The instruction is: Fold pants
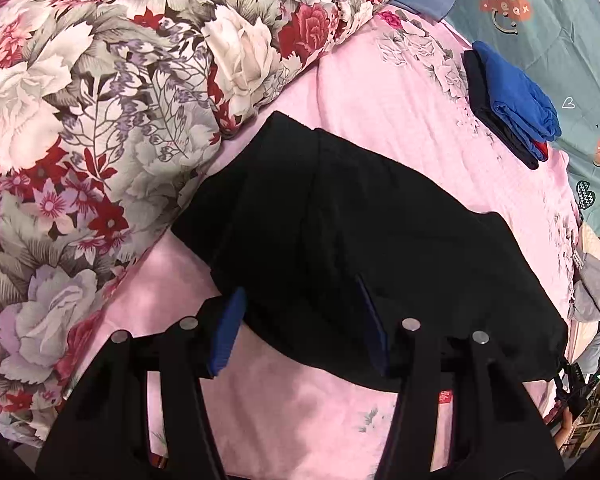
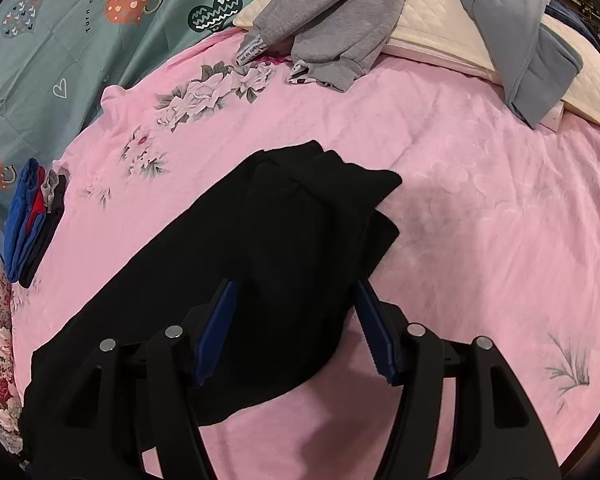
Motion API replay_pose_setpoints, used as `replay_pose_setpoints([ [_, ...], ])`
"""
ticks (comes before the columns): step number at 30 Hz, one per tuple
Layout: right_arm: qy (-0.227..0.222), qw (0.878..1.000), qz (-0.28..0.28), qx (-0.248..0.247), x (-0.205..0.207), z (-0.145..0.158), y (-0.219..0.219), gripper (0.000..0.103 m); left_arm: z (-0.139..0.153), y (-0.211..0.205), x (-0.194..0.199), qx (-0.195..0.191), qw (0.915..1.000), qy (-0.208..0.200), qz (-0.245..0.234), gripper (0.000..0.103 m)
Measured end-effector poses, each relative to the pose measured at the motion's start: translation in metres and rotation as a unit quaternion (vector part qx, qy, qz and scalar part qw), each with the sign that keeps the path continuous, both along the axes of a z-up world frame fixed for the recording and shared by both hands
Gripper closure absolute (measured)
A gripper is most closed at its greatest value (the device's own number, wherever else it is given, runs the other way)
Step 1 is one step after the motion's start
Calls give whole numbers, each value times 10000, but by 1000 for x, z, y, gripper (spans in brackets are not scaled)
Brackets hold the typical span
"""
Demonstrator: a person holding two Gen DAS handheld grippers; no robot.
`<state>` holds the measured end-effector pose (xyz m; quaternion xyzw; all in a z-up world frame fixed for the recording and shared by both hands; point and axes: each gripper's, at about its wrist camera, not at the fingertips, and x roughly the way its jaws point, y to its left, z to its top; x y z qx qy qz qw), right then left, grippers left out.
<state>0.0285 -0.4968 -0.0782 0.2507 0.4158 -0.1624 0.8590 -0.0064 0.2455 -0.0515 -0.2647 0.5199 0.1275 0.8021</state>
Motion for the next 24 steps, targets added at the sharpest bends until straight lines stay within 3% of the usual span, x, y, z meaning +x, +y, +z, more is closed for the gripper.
replay_pose_setpoints([
  [5,-13,10000,13,-32,-1,0,2,41,6,-5,1,41,10000,-43,-71,48],
  [7,-21,10000,4,-44,-1,-1,2,41,5,-6,3,32,9999,-68,-92,42],
  [14,-8,10000,80,-42,0,0,1,37,-5,-10,13,-213,9996,-72,-150,42],
  [15,-17,10000,75,-28,-1,0,1,36,-10,-8,16,-274,9996,-37,-95,45],
  [18,-12,10000,69,-50,0,-1,1,36,-20,-5,20,-73,9999,105,63,88],
  [24,-18,10000,46,26,-2,1,-5,36,6,-4,12,387,9991,-172,-56,91],
])
